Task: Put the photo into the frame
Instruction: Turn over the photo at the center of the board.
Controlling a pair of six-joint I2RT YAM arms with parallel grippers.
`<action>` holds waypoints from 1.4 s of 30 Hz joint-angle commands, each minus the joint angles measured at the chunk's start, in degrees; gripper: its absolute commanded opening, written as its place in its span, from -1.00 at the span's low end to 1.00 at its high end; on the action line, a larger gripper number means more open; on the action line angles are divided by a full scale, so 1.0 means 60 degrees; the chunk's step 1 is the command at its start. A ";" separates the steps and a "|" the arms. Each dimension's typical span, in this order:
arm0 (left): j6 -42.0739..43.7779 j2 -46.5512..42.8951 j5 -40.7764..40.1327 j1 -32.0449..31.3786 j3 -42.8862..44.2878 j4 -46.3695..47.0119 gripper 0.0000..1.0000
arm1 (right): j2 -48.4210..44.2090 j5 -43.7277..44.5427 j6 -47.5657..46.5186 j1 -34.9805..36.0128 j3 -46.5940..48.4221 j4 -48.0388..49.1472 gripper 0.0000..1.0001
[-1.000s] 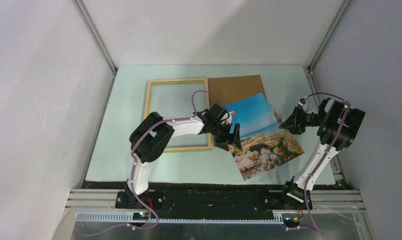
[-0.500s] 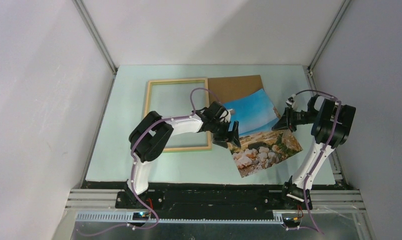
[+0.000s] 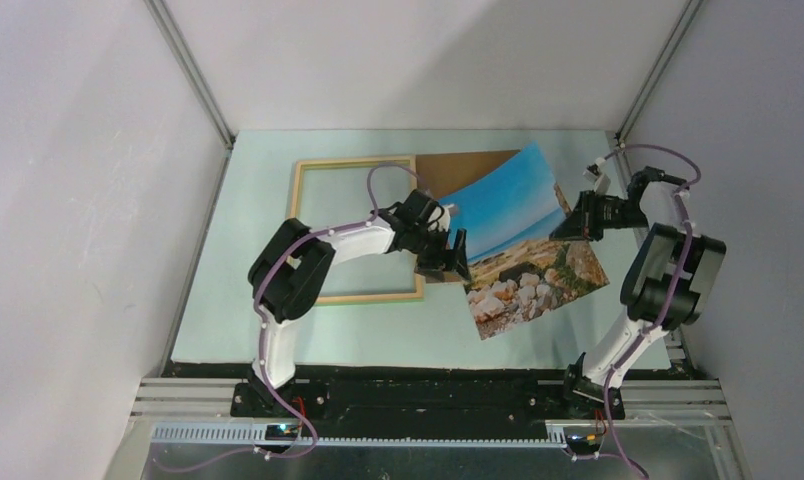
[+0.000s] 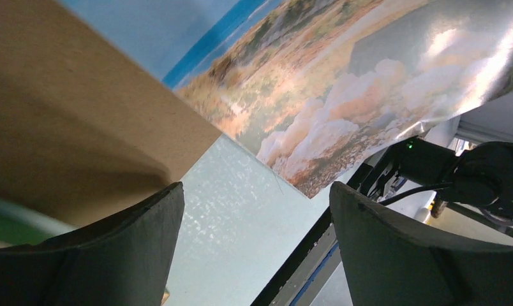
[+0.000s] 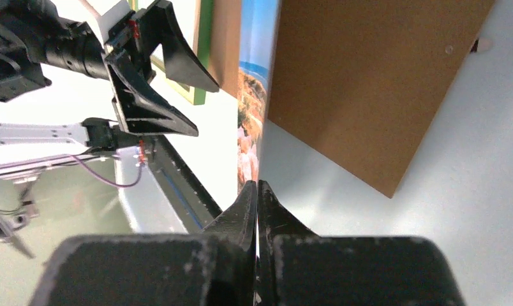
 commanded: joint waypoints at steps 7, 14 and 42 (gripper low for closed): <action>0.1467 -0.1915 0.0056 0.0896 0.0728 -0.0287 0.83 | -0.3132 0.2744 0.3002 0.1620 0.0845 0.1653 -1.00; 0.1565 -0.2826 0.0011 0.1572 0.1020 -0.0492 0.99 | -0.4126 0.5844 0.3496 0.2788 0.2177 0.1814 -1.00; -0.4240 -0.3659 0.0709 0.4167 0.1144 0.0074 0.99 | -0.2737 1.2062 0.3368 0.9682 0.0294 0.4493 -1.00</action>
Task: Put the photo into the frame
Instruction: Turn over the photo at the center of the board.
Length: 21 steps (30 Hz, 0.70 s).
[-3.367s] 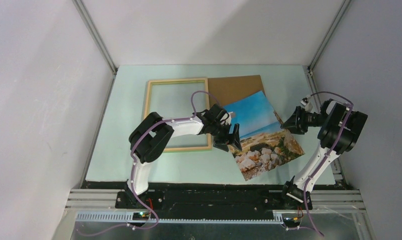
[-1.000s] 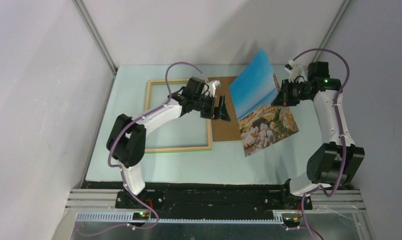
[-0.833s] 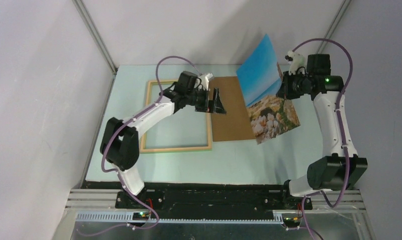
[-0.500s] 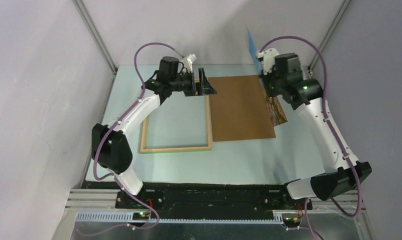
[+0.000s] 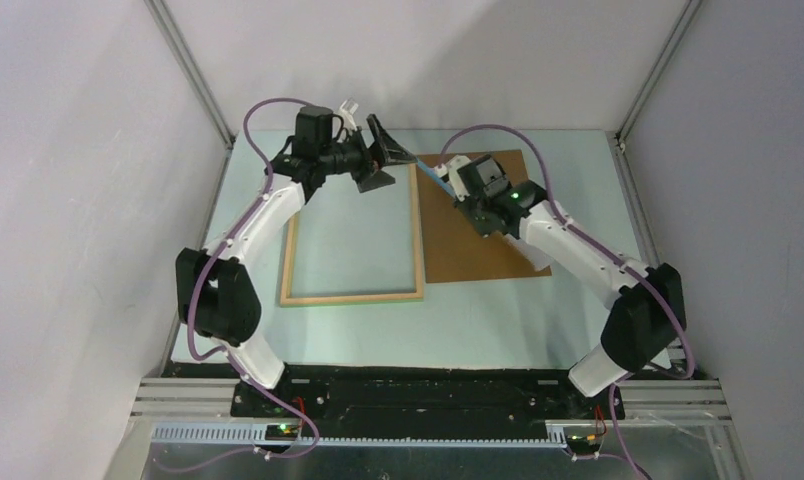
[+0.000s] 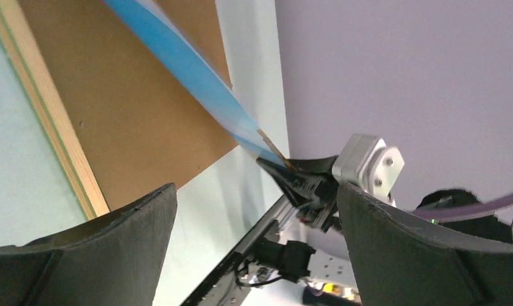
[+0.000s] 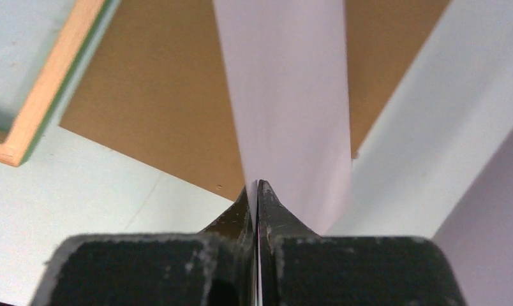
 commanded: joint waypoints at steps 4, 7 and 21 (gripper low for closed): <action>-0.2272 -0.0622 -0.0291 0.0344 -0.1728 0.1031 0.99 | 0.0937 -0.0596 0.1028 0.0671 0.0471 0.0601 -1.00; -0.2653 -0.0659 -0.0321 0.0468 -0.2242 0.1425 0.99 | 0.1369 -0.0794 0.1279 0.0802 0.0845 0.0517 -1.00; -0.3520 0.0510 -0.0111 0.0546 -0.2341 0.2525 0.94 | 0.2191 -0.0959 0.1799 0.1406 0.1139 0.1183 -0.94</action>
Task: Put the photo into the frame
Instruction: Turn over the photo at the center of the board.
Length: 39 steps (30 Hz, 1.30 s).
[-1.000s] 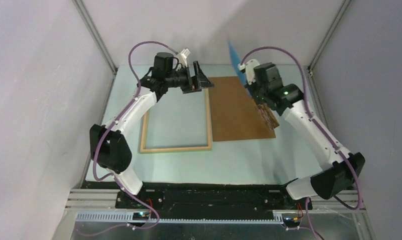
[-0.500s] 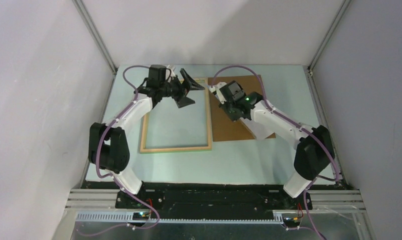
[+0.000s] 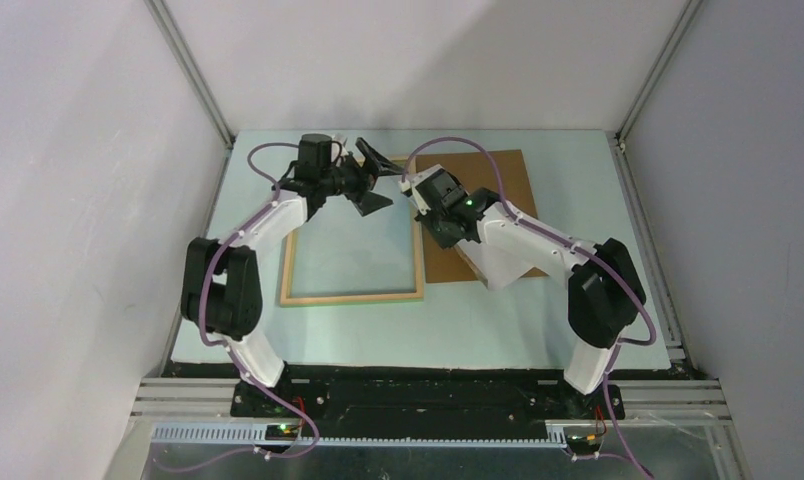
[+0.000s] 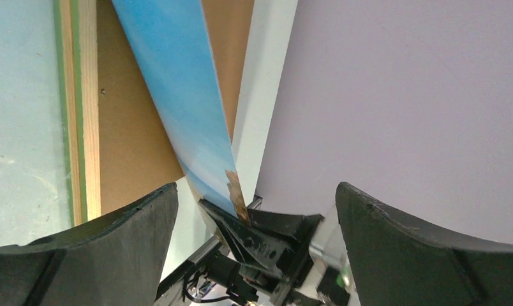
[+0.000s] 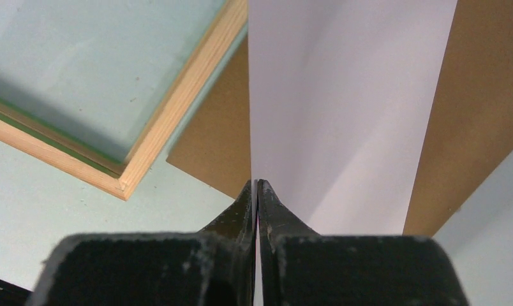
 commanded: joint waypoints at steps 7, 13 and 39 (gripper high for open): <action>-0.0315 0.0880 0.0092 -0.0184 0.0084 0.0648 0.83 | 0.0478 -0.0084 0.0388 0.0270 0.0726 0.0637 -0.94; -0.0328 0.1143 0.0069 -0.0391 0.0105 0.0760 0.63 | 0.0722 0.0002 0.0367 0.0435 0.0930 0.0597 -0.91; 0.1022 0.1747 0.0288 -0.0285 -0.0120 0.1114 -0.97 | -0.0338 -0.1083 0.0490 0.0449 0.1166 -0.0102 0.57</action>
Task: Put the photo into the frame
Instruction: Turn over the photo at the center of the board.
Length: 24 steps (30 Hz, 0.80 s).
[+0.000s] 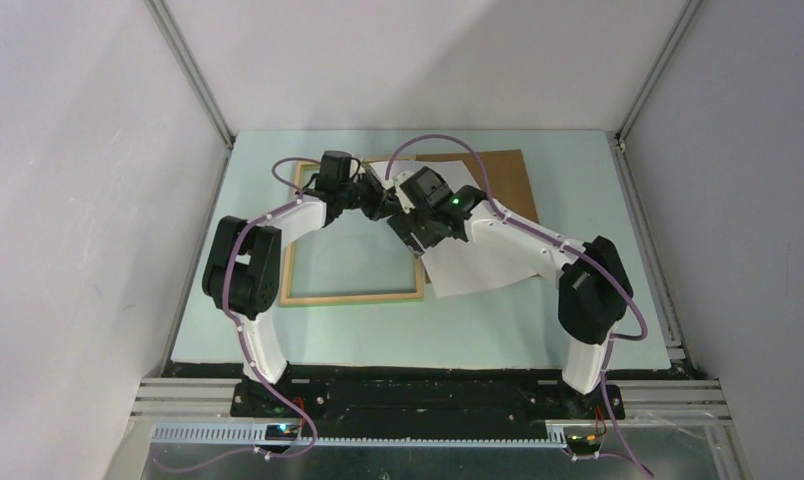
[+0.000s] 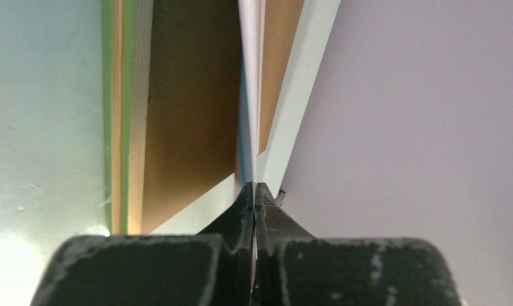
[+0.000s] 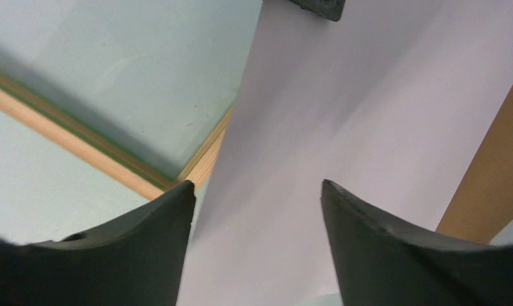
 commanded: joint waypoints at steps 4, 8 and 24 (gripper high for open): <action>0.2768 0.0220 0.0289 0.0269 0.1067 -0.1247 -1.00 | -0.1631 -0.1391 0.0061 -0.0237 0.0178 -0.0189 0.80; 0.4387 0.0250 0.0153 0.0513 0.1730 -0.2418 -1.00 | -0.2115 -0.1646 -0.0019 -0.0370 0.0011 -0.0147 0.85; 1.0087 0.0759 -0.1256 0.2247 0.3426 -0.7232 -1.00 | -0.2859 -0.1629 -0.0209 -0.1343 -0.1378 0.0438 0.87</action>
